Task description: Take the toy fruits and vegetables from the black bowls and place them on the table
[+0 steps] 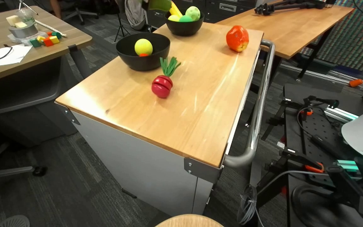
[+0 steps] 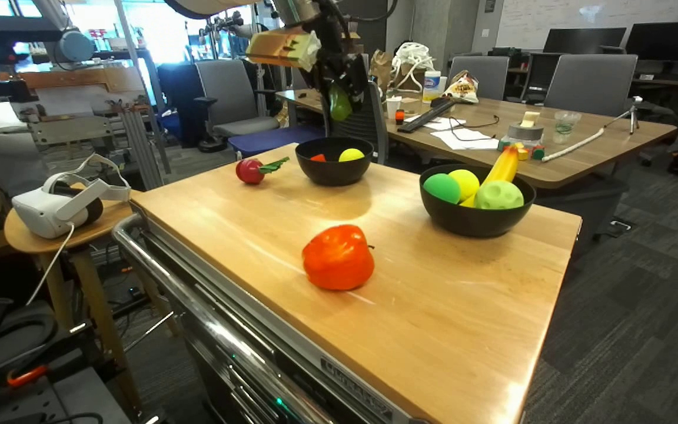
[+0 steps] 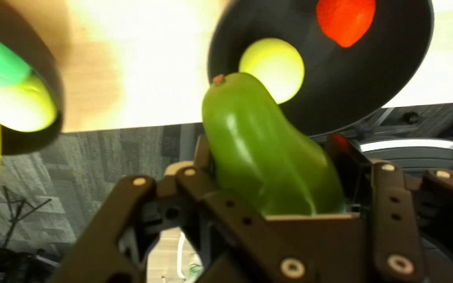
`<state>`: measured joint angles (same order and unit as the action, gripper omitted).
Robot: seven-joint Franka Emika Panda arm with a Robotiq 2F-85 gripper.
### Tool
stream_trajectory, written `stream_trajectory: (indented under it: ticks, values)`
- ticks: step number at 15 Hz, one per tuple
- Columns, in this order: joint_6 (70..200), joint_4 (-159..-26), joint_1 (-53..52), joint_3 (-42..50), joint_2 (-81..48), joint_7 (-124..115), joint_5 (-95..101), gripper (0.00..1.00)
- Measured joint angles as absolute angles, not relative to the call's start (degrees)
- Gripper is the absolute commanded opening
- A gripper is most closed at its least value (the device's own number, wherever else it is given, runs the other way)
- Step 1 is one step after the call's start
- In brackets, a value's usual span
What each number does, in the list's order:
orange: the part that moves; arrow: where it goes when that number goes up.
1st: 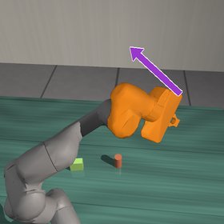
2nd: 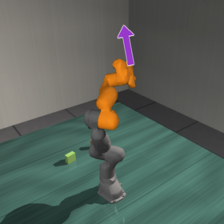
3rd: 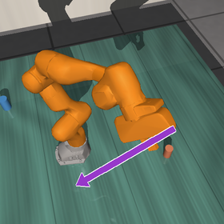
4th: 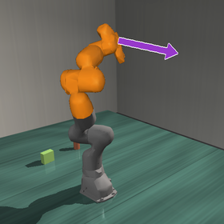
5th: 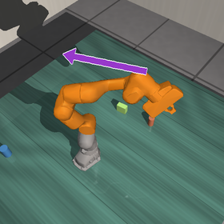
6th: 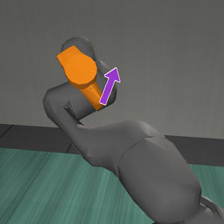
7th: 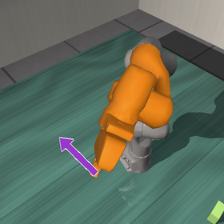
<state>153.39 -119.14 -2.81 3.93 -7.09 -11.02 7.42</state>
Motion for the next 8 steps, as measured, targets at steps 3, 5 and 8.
stream_trajectory:
  ticks: [3, 5, 8]
  values:
    - [153.5, -129.3, -1.6, 6.0, 0.5, -22.0, 13.5, 0.45]
    - [153.6, -134.7, 0.7, 6.2, 3.4, -28.1, 17.1, 0.45]
    - [153.9, -139.7, 3.7, 6.0, 4.6, -32.2, 18.3, 0.45]
